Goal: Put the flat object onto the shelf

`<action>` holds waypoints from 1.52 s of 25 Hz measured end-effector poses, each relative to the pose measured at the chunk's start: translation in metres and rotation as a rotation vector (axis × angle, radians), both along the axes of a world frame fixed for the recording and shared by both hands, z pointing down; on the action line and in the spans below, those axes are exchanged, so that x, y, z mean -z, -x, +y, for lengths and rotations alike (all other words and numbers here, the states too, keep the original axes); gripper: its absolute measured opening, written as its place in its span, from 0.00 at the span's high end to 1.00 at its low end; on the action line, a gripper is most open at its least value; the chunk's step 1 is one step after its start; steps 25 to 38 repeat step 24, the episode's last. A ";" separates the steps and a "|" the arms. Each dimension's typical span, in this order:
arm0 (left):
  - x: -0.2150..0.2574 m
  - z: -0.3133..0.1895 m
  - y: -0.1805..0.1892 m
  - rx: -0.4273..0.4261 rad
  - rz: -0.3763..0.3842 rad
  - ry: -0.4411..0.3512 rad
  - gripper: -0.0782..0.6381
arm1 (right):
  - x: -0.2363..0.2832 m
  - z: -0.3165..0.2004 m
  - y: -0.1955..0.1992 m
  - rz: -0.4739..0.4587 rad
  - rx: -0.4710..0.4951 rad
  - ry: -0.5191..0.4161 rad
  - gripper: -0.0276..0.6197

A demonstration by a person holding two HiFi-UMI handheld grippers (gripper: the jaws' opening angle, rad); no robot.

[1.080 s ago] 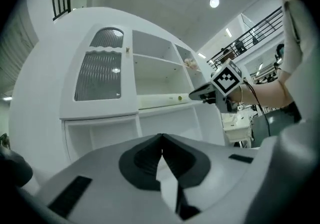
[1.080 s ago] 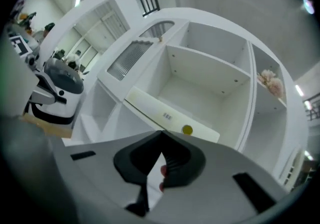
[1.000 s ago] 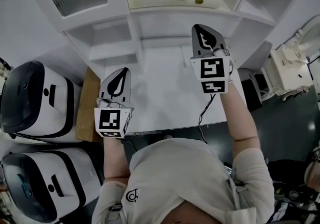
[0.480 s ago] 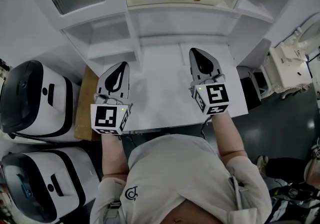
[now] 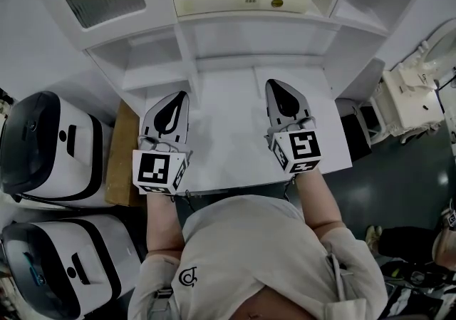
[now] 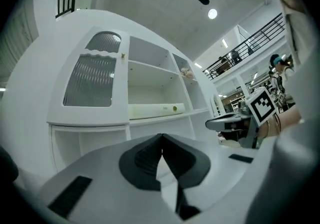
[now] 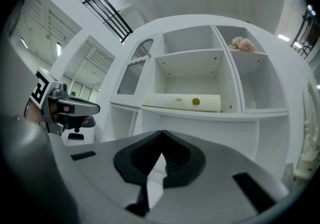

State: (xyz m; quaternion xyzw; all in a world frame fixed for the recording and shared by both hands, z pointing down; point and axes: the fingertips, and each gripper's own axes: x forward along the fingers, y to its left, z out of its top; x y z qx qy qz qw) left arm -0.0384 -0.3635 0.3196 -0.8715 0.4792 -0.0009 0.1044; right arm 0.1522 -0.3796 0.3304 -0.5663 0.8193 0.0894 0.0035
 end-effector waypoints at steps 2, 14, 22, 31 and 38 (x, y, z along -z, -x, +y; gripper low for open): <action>0.001 -0.002 0.000 0.005 0.000 0.000 0.87 | -0.001 -0.001 0.003 0.022 0.008 0.003 0.95; -0.011 -0.005 -0.005 0.001 -0.024 0.028 0.87 | -0.006 0.003 0.009 0.021 0.078 0.007 0.95; -0.019 -0.006 -0.005 0.006 -0.029 0.050 0.87 | -0.007 0.007 0.011 0.030 0.104 -0.016 0.95; -0.020 -0.007 -0.007 0.005 -0.032 0.050 0.87 | -0.007 0.007 0.012 0.034 0.109 -0.016 0.95; -0.020 -0.007 -0.007 0.005 -0.032 0.050 0.87 | -0.007 0.007 0.012 0.034 0.109 -0.016 0.95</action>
